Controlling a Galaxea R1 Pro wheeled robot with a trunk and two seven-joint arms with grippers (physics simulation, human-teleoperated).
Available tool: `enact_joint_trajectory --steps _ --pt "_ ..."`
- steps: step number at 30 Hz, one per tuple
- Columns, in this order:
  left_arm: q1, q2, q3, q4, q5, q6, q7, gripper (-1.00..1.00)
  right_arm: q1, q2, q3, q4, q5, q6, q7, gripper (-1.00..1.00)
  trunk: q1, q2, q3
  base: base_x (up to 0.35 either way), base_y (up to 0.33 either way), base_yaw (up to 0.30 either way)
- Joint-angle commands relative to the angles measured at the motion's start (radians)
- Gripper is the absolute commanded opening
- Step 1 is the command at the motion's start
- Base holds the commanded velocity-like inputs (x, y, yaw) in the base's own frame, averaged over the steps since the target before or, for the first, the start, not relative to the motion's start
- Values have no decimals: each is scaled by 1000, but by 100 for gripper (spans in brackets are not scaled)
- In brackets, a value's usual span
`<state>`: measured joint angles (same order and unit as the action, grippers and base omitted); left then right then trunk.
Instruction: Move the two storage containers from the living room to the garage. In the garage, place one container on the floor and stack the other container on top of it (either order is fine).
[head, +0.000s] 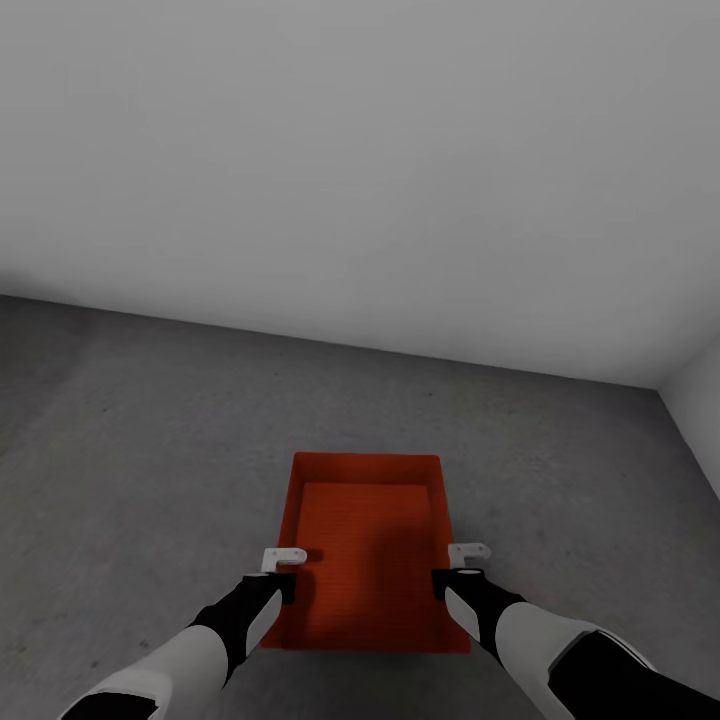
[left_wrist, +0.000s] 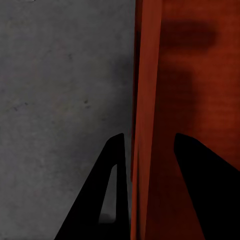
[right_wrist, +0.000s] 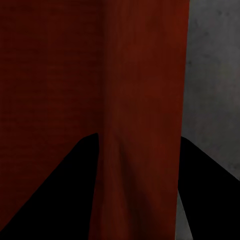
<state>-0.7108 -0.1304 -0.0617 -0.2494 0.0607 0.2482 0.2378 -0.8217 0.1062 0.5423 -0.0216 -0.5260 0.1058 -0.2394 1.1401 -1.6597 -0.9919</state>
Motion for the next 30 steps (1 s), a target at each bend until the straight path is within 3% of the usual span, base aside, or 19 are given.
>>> enact_joint_trajectory --steps 1,13,30 --pt "-1 -12 43 1 8 8 3 -100 1 0 88 -3 11 -44 -41 -100 0 0 -1 0 0 0" --pt "-1 -12 43 1 8 8 3 -100 0 0 88 -3 11 -44 -41 -100 42 -77 -35 0 0 0" --pt "-1 -13 42 1 8 9 3 -100 0 0 88 -3 11 -44 -40 -100 42 -77 -35 0 0 0"
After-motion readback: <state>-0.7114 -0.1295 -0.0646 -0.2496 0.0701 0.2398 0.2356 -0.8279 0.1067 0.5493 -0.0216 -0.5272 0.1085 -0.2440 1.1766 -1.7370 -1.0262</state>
